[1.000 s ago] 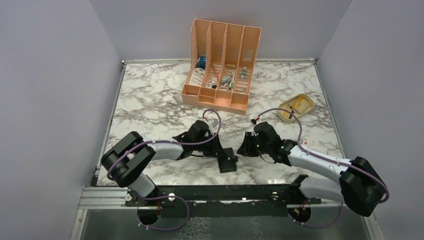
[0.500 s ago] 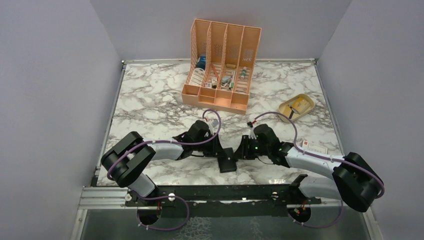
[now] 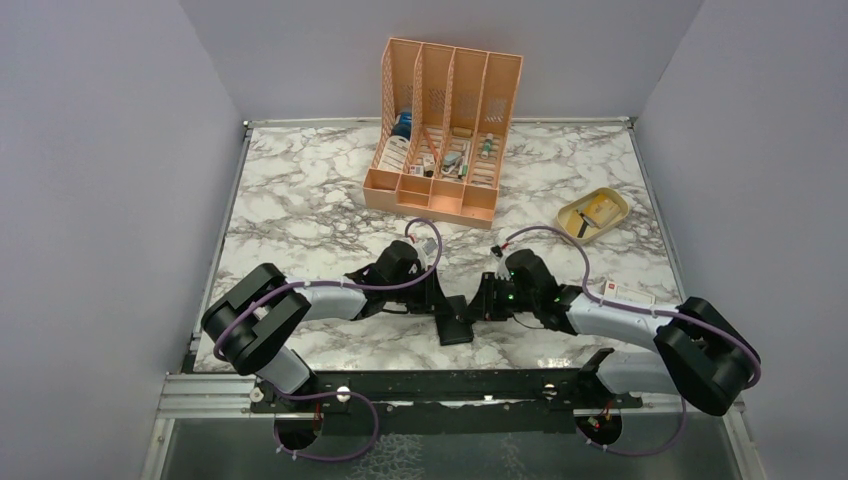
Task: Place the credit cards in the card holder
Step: Close the card holder at the center of the board.
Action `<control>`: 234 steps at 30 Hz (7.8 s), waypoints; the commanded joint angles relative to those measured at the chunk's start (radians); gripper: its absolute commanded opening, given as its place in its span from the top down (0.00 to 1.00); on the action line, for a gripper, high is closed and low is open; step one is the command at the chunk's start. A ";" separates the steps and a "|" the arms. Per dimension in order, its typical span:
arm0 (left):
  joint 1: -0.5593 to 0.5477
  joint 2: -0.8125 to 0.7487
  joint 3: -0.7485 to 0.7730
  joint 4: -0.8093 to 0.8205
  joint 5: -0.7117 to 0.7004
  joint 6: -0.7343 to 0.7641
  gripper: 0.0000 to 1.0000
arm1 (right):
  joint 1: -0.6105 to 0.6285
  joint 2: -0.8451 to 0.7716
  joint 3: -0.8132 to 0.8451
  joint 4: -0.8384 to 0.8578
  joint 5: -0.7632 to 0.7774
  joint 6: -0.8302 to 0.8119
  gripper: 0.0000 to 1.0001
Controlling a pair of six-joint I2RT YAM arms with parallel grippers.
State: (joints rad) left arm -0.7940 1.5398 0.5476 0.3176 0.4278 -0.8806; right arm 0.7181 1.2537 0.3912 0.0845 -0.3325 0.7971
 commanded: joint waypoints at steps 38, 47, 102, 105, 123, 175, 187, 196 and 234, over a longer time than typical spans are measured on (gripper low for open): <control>-0.013 -0.023 -0.007 -0.018 -0.026 0.015 0.81 | -0.005 -0.051 -0.003 -0.046 0.079 0.064 0.79; -0.014 -0.023 -0.008 -0.018 -0.029 0.014 0.82 | -0.006 -0.015 -0.006 0.026 0.043 0.048 0.80; -0.015 -0.016 0.128 -0.269 -0.119 0.156 0.67 | -0.005 -0.014 0.022 -0.027 0.024 0.053 0.80; -0.016 -0.003 0.124 -0.280 -0.119 0.160 0.67 | -0.005 -0.008 0.010 -0.002 0.007 0.061 0.80; -0.027 0.014 0.109 -0.276 -0.121 0.170 0.70 | -0.005 0.053 -0.007 0.097 -0.061 0.094 0.80; -0.047 0.029 0.106 -0.261 -0.132 0.157 0.71 | -0.005 0.056 -0.016 0.097 -0.085 0.089 0.73; -0.049 0.033 0.107 -0.254 -0.122 0.152 0.71 | -0.005 0.043 -0.006 0.101 -0.095 0.103 0.73; -0.050 0.036 0.101 -0.250 -0.123 0.149 0.71 | -0.005 0.031 0.012 0.042 -0.045 0.067 0.75; -0.056 0.034 0.081 -0.214 -0.114 0.124 0.71 | 0.049 0.110 0.097 -0.156 0.127 0.021 0.92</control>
State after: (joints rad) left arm -0.8288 1.5394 0.6598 0.1123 0.3241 -0.7498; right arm 0.7456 1.3289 0.4599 0.0158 -0.3088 0.8467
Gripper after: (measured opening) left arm 0.294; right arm 0.083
